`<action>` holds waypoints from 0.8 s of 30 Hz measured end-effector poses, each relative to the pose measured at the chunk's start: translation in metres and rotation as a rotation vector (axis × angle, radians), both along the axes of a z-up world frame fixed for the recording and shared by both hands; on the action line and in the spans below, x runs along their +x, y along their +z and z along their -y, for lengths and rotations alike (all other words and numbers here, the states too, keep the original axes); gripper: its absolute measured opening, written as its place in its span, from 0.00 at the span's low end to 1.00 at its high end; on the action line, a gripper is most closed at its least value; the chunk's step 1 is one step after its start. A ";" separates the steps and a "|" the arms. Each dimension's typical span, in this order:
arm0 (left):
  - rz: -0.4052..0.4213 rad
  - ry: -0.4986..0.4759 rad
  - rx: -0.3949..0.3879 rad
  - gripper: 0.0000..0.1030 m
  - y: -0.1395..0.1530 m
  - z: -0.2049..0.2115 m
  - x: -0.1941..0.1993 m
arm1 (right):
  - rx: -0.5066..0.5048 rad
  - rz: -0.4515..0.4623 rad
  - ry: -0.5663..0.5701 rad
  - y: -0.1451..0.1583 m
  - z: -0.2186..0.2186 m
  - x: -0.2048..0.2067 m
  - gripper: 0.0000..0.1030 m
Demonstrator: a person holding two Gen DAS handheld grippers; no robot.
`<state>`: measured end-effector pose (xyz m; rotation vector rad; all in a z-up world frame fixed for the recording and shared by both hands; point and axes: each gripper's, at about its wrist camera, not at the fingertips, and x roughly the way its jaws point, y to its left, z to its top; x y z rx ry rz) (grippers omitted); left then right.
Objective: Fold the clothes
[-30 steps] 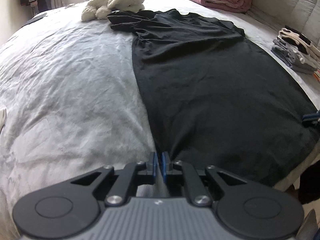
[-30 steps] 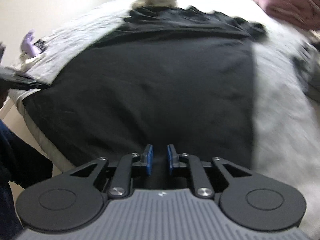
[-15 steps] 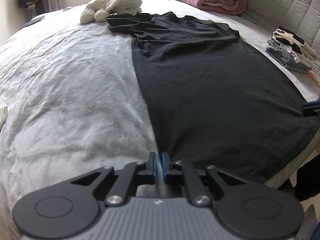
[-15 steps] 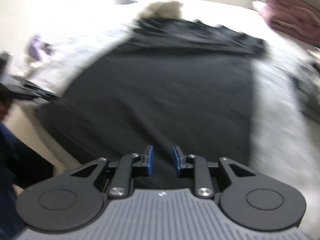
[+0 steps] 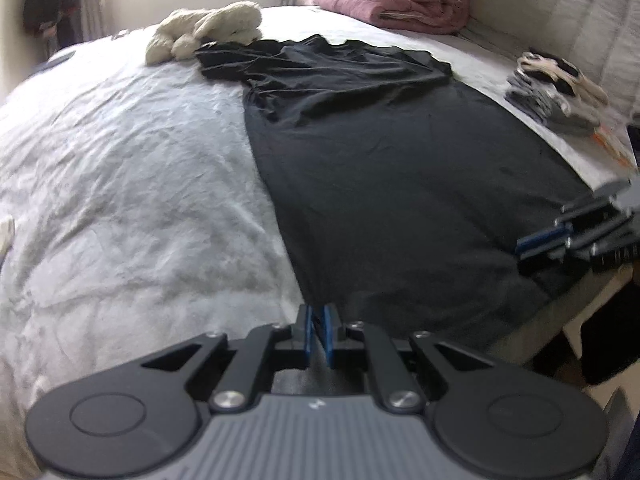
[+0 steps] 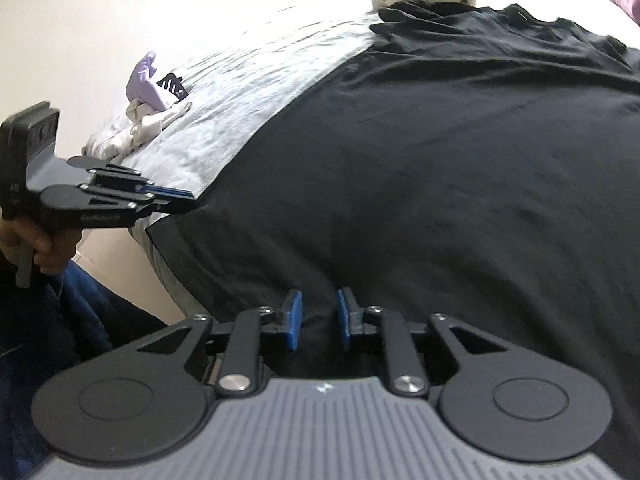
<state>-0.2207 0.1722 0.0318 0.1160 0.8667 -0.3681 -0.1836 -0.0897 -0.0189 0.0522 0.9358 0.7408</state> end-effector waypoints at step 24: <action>0.036 -0.112 -0.057 0.08 0.029 0.054 0.045 | 0.021 0.069 -0.098 0.022 0.027 0.016 0.37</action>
